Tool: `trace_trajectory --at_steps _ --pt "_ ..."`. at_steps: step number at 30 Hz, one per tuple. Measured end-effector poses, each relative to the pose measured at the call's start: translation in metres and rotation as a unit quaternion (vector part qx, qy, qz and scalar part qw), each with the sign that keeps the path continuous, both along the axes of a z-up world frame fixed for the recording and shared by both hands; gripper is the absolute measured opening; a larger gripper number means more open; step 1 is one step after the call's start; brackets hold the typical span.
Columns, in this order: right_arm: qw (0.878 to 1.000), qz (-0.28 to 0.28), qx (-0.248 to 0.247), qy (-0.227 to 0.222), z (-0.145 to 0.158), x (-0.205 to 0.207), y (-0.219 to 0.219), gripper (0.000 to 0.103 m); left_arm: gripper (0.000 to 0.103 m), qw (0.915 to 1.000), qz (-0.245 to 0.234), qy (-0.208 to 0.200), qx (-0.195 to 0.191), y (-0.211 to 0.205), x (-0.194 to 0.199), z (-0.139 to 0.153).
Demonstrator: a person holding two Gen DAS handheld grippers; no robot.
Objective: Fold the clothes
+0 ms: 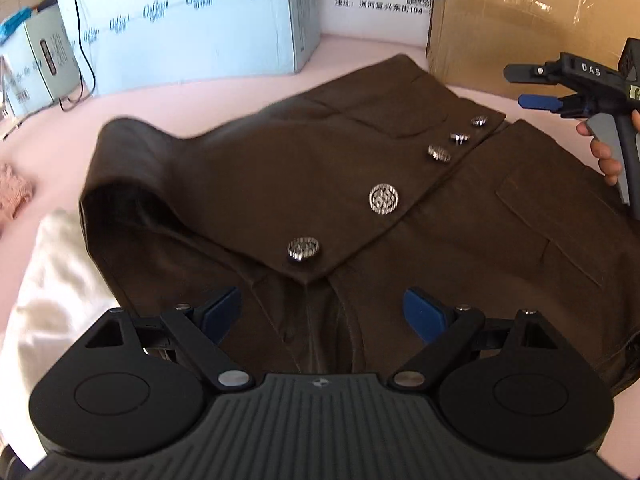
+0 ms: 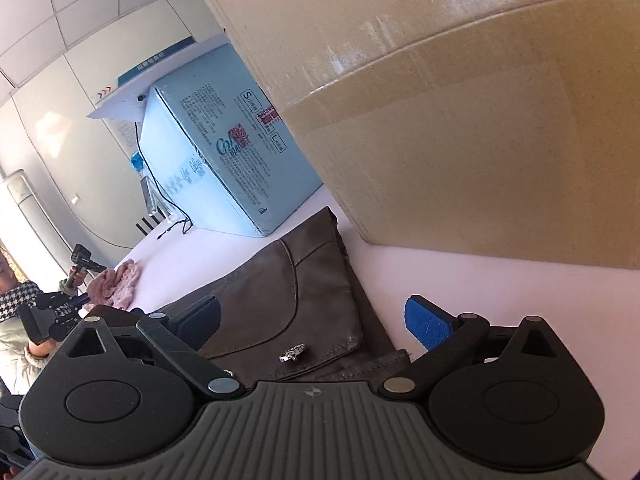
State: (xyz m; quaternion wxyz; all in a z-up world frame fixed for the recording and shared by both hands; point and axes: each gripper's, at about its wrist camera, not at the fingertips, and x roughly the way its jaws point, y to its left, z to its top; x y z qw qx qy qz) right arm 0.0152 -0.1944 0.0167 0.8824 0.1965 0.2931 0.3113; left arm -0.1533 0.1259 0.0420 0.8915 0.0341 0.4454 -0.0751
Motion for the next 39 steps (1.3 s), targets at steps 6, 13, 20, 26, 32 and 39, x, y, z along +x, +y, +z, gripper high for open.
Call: trace_trajectory --at_steps 6,13,20,26,32,39 --pt "0.999 0.015 -0.041 -0.008 -0.006 -0.002 0.012 0.100 0.086 0.9996 -0.022 0.020 -0.001 0.001 -0.033 -0.004" --pt "0.998 0.020 -0.055 -0.011 -0.010 -0.005 0.015 0.100 0.086 0.9991 -0.036 0.021 0.007 -0.004 -0.085 -0.001" --pt "0.996 0.027 -0.082 -0.011 -0.014 -0.008 0.024 0.100 0.063 0.9994 -0.025 0.022 -0.007 0.006 -0.111 0.007" --pt "0.995 0.027 -0.093 -0.016 -0.015 -0.011 0.027 0.100 0.016 0.9991 -0.004 0.008 -0.041 0.017 -0.126 0.018" --pt "0.995 0.034 -0.092 -0.028 -0.009 -0.014 0.026 0.100 0.015 0.9992 -0.010 -0.004 -0.037 0.012 -0.143 0.030" --pt "0.995 0.032 -0.087 -0.022 -0.009 -0.012 0.025 0.101 0.033 0.9991 -0.010 0.013 -0.039 0.016 -0.146 0.018"
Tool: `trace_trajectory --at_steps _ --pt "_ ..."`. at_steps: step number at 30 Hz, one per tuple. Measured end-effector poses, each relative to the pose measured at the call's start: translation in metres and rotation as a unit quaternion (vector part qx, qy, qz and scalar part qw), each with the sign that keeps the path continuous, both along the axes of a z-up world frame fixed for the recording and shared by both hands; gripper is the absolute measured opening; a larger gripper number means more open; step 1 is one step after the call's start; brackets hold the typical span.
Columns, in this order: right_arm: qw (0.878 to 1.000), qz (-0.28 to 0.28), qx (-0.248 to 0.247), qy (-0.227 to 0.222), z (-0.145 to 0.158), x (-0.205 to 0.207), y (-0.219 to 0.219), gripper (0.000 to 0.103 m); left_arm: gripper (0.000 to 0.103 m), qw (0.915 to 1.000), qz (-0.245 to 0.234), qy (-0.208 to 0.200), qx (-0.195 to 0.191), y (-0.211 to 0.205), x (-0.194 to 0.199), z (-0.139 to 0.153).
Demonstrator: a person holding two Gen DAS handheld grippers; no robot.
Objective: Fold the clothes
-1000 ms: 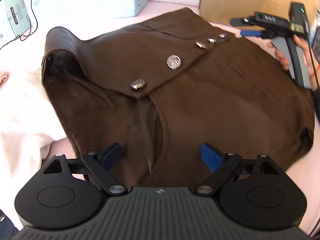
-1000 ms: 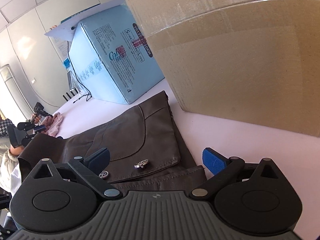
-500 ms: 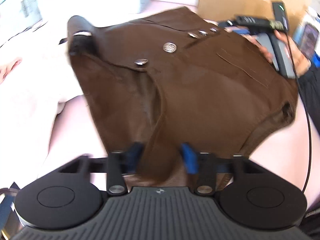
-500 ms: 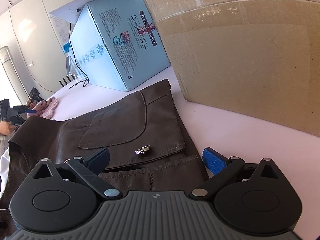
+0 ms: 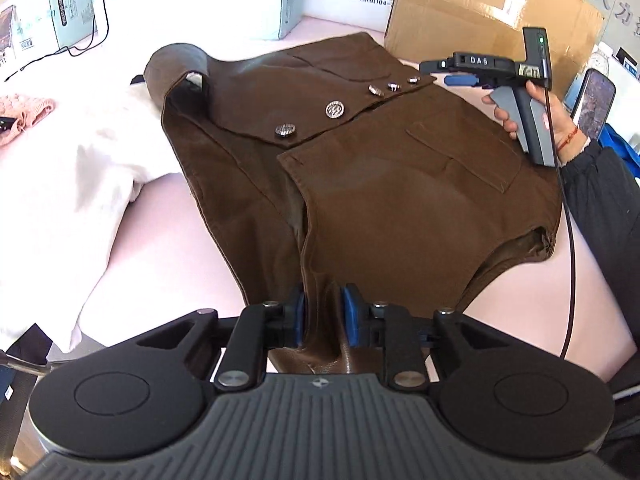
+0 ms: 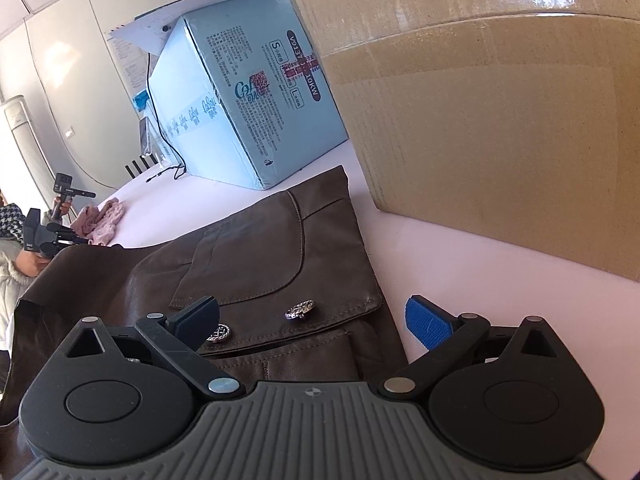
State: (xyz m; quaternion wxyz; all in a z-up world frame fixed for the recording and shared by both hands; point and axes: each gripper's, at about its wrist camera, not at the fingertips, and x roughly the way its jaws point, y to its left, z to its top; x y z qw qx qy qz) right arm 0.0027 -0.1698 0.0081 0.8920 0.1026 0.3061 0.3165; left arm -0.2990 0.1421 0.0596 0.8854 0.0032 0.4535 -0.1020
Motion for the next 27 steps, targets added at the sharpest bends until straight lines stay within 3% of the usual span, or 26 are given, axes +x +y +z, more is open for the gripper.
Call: trace_trajectory --at_steps 1,5,10,11,14,16,19,23,27 --pt "1.000 -0.001 -0.001 0.001 0.000 0.000 0.000 0.101 0.039 1.0000 0.004 0.004 0.005 0.001 0.002 -0.005" --pt "1.000 -0.002 0.006 0.004 0.000 -0.001 -0.002 0.101 0.084 0.9999 0.016 0.002 0.002 0.006 0.005 -0.011" --pt "0.998 0.002 0.064 0.002 0.011 -0.005 -0.005 0.101 0.084 0.9963 0.046 -0.056 0.045 0.013 0.002 0.016" --pt "0.997 0.003 0.080 -0.003 0.016 -0.007 -0.005 0.101 0.084 0.9939 0.057 -0.085 0.039 0.017 0.003 0.028" --pt "0.994 0.003 0.106 -0.004 0.027 -0.009 -0.004 0.100 0.086 0.9870 0.091 -0.127 -0.036 0.032 0.020 0.053" --pt "0.994 -0.003 0.109 0.012 0.031 -0.005 0.000 0.099 0.086 0.9822 0.107 -0.130 -0.084 0.038 0.038 0.056" --pt "0.994 -0.023 0.098 0.039 0.029 0.003 0.005 0.094 0.086 0.9764 0.124 -0.132 -0.117 0.034 0.071 0.047" --pt "0.995 -0.042 0.074 0.057 0.017 0.013 0.009 0.094 0.086 0.9801 0.153 -0.074 -0.101 0.019 0.129 0.016" --pt "0.995 -0.061 0.042 0.070 0.007 0.020 0.011 0.094 0.086 0.9729 0.208 -0.061 -0.081 0.025 0.163 -0.004"
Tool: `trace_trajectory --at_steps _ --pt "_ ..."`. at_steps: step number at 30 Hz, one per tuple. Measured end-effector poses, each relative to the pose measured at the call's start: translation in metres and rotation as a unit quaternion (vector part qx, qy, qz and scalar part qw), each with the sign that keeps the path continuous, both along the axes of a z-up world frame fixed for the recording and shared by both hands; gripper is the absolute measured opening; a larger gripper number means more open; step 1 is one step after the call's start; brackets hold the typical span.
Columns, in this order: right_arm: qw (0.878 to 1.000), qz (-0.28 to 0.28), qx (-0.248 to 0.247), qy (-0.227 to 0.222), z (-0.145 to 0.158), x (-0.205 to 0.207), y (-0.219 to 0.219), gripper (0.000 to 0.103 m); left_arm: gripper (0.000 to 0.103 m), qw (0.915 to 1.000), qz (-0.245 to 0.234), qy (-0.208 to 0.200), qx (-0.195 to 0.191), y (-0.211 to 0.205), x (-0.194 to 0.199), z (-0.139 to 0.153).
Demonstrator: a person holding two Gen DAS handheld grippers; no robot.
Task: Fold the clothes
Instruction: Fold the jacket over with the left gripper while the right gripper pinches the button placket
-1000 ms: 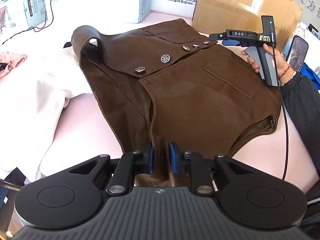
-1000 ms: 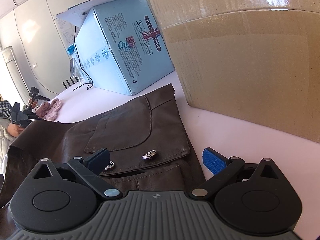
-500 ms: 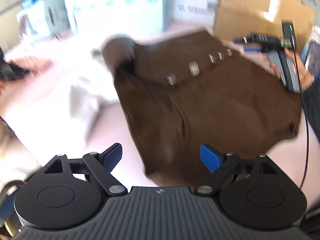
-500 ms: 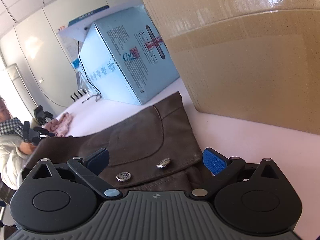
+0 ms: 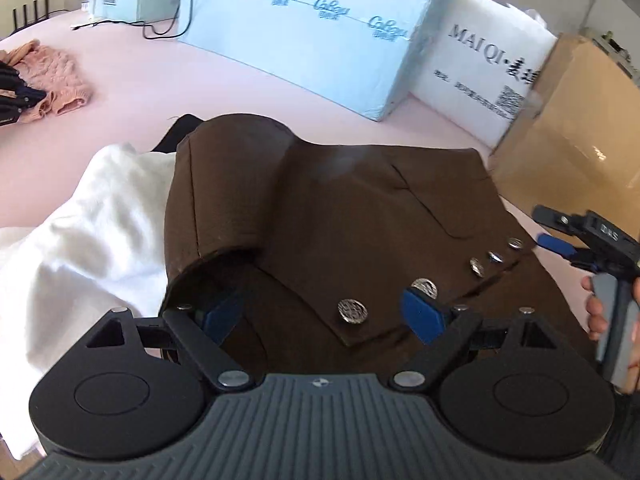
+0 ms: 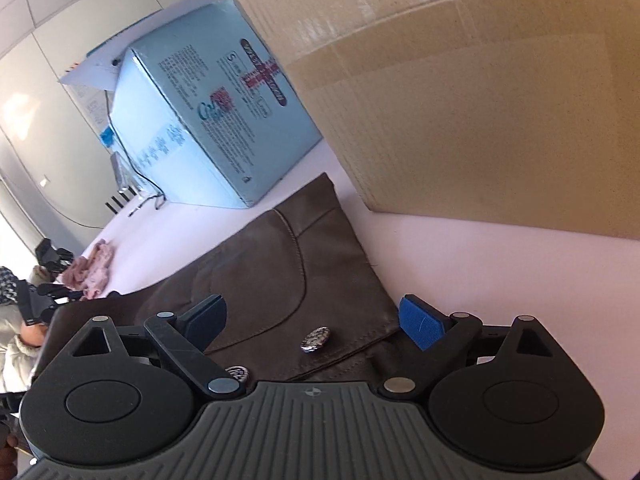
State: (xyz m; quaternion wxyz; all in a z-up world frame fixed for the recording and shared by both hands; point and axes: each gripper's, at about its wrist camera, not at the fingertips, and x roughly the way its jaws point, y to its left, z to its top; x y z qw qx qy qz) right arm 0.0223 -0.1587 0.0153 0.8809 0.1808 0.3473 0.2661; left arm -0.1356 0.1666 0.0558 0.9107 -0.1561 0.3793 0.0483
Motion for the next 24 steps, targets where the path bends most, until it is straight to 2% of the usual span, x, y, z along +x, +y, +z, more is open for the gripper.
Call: trace_trajectory --at_steps 4,6,7,8,9,10,11,12,13,14,16,17,18,21,24 --pt "1.000 0.005 -0.006 0.004 -0.005 0.002 0.000 0.087 0.086 0.9993 0.025 -0.021 -0.015 0.010 0.010 0.000" --pt "1.000 0.006 -0.020 -0.009 -0.004 -0.001 0.002 0.059 0.085 0.9985 0.041 -0.032 -0.019 0.013 0.015 0.000" --pt "0.999 0.005 -0.030 -0.016 -0.004 -0.002 0.003 0.049 0.084 0.9979 0.050 -0.037 -0.020 0.014 0.017 0.000" --pt "0.999 0.002 -0.041 -0.023 -0.003 -0.003 0.003 0.029 0.076 0.9973 0.059 -0.041 -0.016 0.015 0.017 0.001" --pt "0.998 0.001 -0.050 -0.028 -0.002 -0.004 0.002 0.013 0.060 0.9966 0.069 -0.045 -0.007 0.016 0.016 0.002" --pt "0.998 0.003 -0.055 -0.030 -0.002 -0.004 0.001 0.008 0.049 0.9956 0.080 -0.048 0.001 0.017 0.015 0.003" --pt "0.998 0.006 -0.059 -0.030 -0.002 -0.003 -0.001 0.007 0.026 0.9943 0.093 -0.050 0.015 0.019 0.014 0.004" --pt "0.998 0.011 -0.063 -0.024 -0.002 -0.002 -0.002 0.007 0.010 0.9924 0.108 -0.050 0.031 0.021 0.014 0.005" --pt "0.997 0.011 -0.071 -0.014 -0.002 0.000 -0.004 0.007 0.008 0.9905 0.122 -0.050 0.041 0.026 0.013 0.005" --pt "0.997 0.007 -0.074 -0.007 -0.002 0.002 -0.007 0.008 0.007 0.9898 0.129 -0.049 0.036 0.034 0.013 0.004" --pt "0.997 0.000 -0.079 0.005 -0.002 0.006 -0.012 0.026 0.006 0.9902 0.131 -0.047 0.008 0.049 0.012 0.003" --pt "0.997 -0.007 -0.078 0.002 -0.001 0.007 -0.014 0.049 0.005 0.9905 0.129 -0.046 -0.003 0.054 0.011 0.003" --pt "0.997 -0.016 -0.074 -0.007 0.000 0.006 -0.019 0.054 0.005 0.9910 0.126 -0.045 -0.013 0.059 0.009 0.003" --pt "0.996 -0.018 -0.082 -0.006 -0.004 0.009 -0.022 0.054 0.006 0.9926 0.111 -0.044 -0.023 0.064 0.004 0.002" --pt "0.997 0.014 -0.071 -0.003 -0.007 0.011 -0.019 0.055 0.006 0.9934 0.105 -0.041 -0.017 0.062 0.003 0.001"
